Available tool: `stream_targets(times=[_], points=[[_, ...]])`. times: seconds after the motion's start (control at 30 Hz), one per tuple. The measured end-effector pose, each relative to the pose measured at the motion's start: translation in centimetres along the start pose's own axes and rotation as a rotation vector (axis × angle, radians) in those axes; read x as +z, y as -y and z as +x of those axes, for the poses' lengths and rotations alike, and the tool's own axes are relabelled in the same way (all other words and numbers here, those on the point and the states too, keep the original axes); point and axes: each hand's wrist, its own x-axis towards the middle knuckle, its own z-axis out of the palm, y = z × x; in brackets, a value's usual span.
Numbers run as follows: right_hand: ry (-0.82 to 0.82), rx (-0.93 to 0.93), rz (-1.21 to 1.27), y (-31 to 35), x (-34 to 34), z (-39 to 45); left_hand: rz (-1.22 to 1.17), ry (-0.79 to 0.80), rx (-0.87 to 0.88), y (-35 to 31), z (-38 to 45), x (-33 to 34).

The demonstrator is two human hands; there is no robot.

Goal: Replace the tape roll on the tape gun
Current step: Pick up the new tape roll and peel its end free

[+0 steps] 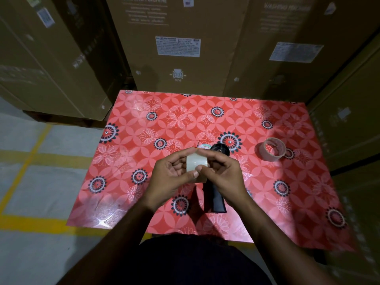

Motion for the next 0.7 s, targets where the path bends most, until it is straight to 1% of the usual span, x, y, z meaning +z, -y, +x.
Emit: stream_targets(times=[0.17,0.27,0.37,0.47,0.6,0.7], points=[[-0.144,-0.012,-0.028,-0.4,0.9,0.2,0.038,0.066,0.020,0.0,0.0,-0.2],[-0.177,-0.003,-0.011,0.1,1.5,0.5,0.041,0.048,0.023,0.3,-0.1,0.0],[-0.085,0.022,0.026,0.5,1.3,0.4,0.033,-0.011,0.029,0.4,-0.1,-0.1],[0.017,0.050,0.020,0.3,0.6,0.2,0.035,-0.027,0.032,0.5,-0.2,-0.3],[0.085,0.065,0.064,0.2,0.1,-0.1,0.085,-0.014,0.032,0.1,-0.1,-0.7],[0.103,0.077,0.077,0.3,0.0,-0.2,0.092,-0.026,0.026,0.0,-0.1,-0.7]])
